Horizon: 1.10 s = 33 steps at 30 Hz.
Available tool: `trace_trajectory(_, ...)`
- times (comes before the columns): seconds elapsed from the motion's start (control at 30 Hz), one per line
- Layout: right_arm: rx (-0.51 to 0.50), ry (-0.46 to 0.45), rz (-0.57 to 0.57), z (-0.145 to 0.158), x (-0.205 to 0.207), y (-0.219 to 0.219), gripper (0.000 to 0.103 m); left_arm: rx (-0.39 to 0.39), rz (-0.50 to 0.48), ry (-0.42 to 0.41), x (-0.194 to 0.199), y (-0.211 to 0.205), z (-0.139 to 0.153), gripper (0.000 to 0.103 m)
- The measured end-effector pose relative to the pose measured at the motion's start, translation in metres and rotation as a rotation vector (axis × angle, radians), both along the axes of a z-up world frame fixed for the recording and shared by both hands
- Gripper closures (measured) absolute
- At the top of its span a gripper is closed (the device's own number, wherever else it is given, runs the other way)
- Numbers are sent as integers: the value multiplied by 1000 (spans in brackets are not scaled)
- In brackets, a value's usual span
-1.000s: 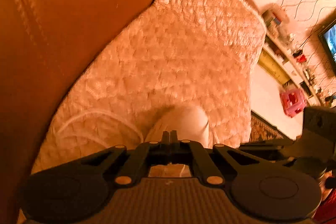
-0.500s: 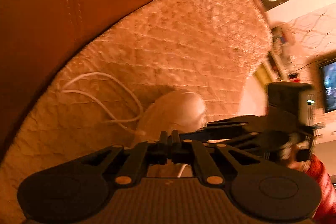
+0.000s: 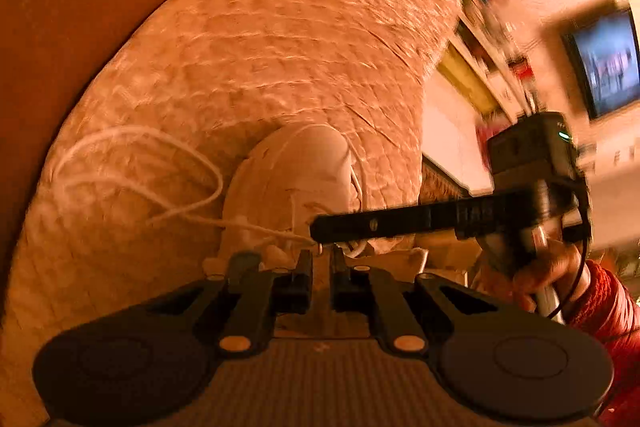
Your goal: Lace up shoes with both hands
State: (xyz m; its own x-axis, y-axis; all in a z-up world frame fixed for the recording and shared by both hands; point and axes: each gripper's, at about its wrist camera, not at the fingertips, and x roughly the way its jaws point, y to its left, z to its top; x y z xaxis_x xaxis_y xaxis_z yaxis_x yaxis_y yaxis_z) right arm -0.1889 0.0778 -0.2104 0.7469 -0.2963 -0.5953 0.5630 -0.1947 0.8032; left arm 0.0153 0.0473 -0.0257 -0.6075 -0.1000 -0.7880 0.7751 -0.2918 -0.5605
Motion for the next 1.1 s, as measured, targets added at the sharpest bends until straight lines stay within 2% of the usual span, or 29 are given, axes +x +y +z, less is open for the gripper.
trace_trajectory(0.1,14,-220,-222,-18,-22,20,101,-19,-64,-16,-12,-1,1,90)
trace_trajectory(0.17,-17,-340,-329,-20,-32,30,101,-35,-99,-38,-20,-2,0,72)
trace_trajectory(0.2,-39,-347,-346,-16,-33,31,101,-32,-105,-43,-22,-2,-1,72)
trace_trajectory(0.27,-77,-258,-328,-7,-31,28,101,-17,-102,-38,-22,-1,-3,73)
trace_trajectory(0.33,-119,-77,-220,4,-19,20,98,-21,-100,-50,-20,3,-1,73)
trace_trajectory(0.37,-110,-44,-152,6,-14,14,98,-16,-98,-55,-18,3,-1,73)
trace_trajectory(0.47,-94,24,-4,11,-2,2,92,17,-73,-42,-15,0,-3,73)
trace_trajectory(0.5,-95,31,-5,13,-4,1,90,34,-55,-29,-13,-2,-6,73)
trace_trajectory(0.57,-96,43,-8,16,-7,-1,78,87,-8,8,-7,-5,-13,73)
trace_trajectory(0.67,-86,-35,-78,9,-15,6,68,179,61,69,0,-11,-27,73)
trace_trajectory(0.73,-57,-84,-132,-1,-21,13,65,213,105,81,4,-15,-34,73)
trace_trajectory(0.8,-37,-126,-174,-11,-24,22,65,235,141,83,6,-18,-39,75)
trace_trajectory(0.87,-32,-162,-210,-18,-26,28,65,249,158,80,7,-20,-44,81)
trace_trajectory(1.03,-55,-240,-296,-23,-34,42,65,309,226,116,17,-22,-55,86)
trace_trajectory(1.1,-55,-260,-327,-26,-38,44,65,290,215,101,15,-21,-54,88)
